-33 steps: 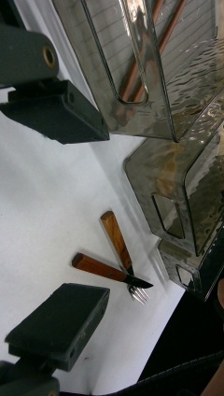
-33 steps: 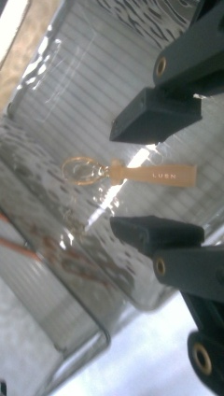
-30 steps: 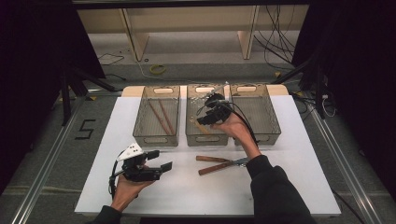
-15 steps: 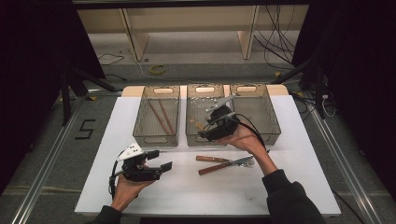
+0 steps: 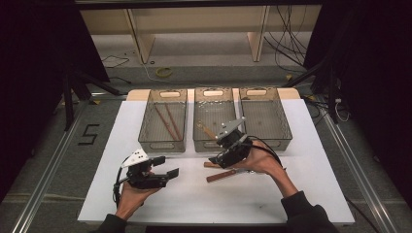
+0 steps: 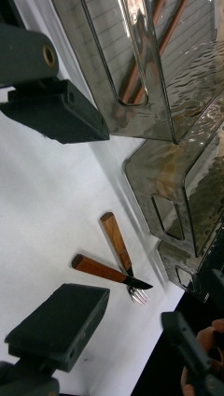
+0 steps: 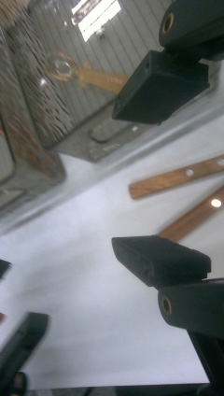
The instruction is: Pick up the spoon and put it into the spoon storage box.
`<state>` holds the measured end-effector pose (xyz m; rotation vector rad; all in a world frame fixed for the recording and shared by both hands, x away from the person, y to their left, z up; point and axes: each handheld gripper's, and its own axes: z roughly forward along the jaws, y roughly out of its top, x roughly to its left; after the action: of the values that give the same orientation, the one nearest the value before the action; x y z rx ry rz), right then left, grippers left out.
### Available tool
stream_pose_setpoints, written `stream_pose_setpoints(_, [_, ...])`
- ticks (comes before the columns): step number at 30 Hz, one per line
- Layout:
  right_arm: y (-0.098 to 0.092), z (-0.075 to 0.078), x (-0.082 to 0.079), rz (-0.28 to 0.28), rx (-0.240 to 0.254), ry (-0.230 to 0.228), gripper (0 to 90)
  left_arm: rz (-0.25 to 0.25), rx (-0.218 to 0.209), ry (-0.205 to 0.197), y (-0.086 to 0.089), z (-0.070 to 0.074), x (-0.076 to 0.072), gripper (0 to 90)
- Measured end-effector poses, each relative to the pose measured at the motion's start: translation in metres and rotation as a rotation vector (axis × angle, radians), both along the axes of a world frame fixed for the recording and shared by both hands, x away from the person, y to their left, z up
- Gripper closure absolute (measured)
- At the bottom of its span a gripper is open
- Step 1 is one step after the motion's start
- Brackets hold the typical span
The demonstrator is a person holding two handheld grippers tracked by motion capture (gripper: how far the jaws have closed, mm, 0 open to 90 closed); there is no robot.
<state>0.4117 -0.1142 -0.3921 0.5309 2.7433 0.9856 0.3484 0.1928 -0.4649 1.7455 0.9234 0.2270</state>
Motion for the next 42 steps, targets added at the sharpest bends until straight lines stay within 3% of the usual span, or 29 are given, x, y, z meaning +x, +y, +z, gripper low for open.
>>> stream_pose_setpoints(12, [0.0, -0.014, -0.012, 0.078, -0.087, 0.005, 33.2, 0.001, 0.001, -0.001, 0.0, 0.0, 0.001, 19.4])
stream_pose_setpoints(28, [-0.001, -0.036, -0.01, 0.09, -0.173, 0.036, 30.7, -0.004, 0.003, 0.0, -0.001, 0.0, 0.001, 19.4])
stream_pose_setpoints(42, [0.002, -0.043, -0.01, 0.113, -0.237, 0.036, 34.5, -0.008, 0.007, 0.0, 0.0, 0.0, 0.001, 19.3])
